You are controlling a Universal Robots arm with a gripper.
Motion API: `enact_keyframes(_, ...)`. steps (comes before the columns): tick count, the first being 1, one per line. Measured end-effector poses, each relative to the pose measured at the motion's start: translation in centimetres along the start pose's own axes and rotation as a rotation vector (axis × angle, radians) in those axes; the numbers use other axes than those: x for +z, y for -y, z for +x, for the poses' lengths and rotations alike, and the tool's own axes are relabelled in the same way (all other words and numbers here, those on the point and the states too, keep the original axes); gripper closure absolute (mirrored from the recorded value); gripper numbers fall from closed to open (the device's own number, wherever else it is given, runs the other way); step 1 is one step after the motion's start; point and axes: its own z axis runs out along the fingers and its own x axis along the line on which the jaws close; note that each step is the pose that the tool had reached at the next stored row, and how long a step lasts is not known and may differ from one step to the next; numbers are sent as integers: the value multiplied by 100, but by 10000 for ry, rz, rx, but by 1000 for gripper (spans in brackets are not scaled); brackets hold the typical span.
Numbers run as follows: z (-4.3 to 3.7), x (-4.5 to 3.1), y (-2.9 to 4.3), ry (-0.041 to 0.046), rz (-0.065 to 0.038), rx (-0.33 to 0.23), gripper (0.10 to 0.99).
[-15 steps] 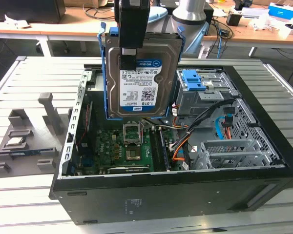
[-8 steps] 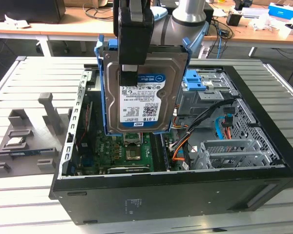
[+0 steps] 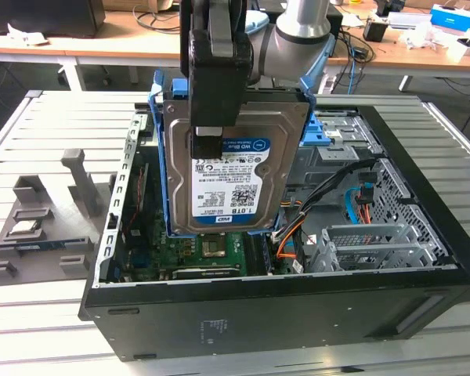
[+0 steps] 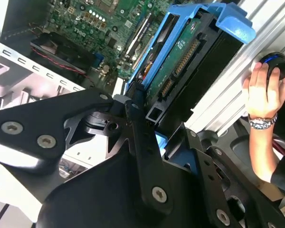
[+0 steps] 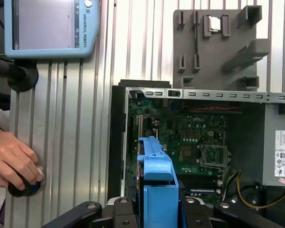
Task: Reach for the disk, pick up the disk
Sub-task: 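Pick up the disk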
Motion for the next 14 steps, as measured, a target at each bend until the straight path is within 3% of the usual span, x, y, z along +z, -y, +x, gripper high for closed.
enact_keyframes(4, 138, 7, -7, -11, 0, 5, 718)
enact_keyframes(6, 144, 7, -6, 225, 6, 144, 718)
enact_keyframes(9, 144, 9, -6, 402, 5, 666, 718)
enact_keyframes(10, 144, 9, -6, 518, 6, 767, 718)
enact_keyframes(14, 144, 9, -6, 539, 6, 809, 718)
